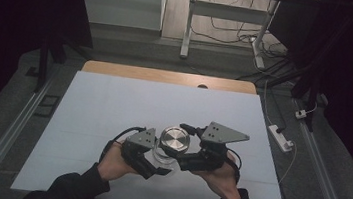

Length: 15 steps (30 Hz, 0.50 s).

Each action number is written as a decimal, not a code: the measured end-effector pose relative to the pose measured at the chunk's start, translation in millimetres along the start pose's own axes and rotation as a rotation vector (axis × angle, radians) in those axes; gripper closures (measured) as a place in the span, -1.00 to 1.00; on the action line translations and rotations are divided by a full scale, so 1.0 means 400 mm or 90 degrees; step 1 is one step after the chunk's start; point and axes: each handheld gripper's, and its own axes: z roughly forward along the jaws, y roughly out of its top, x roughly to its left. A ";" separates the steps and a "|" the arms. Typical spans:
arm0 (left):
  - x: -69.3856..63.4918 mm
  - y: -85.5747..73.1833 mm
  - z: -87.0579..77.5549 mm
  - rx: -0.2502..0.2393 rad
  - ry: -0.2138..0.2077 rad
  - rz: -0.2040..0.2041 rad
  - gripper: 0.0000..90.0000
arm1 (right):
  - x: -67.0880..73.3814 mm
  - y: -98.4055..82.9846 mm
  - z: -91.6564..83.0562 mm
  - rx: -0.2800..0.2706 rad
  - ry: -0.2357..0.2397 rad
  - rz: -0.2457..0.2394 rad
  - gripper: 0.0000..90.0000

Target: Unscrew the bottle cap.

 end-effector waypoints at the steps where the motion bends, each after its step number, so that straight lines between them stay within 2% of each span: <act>1: 0.001 -0.001 0.000 -0.001 0.001 -0.003 -0.65 | 0.000 0.000 0.000 0.000 0.000 0.000 -0.57; 15: 0.037 -0.016 -0.036 -0.024 0.022 -0.033 -0.65 | 0.004 0.003 -0.004 0.005 -0.008 -0.006 -0.57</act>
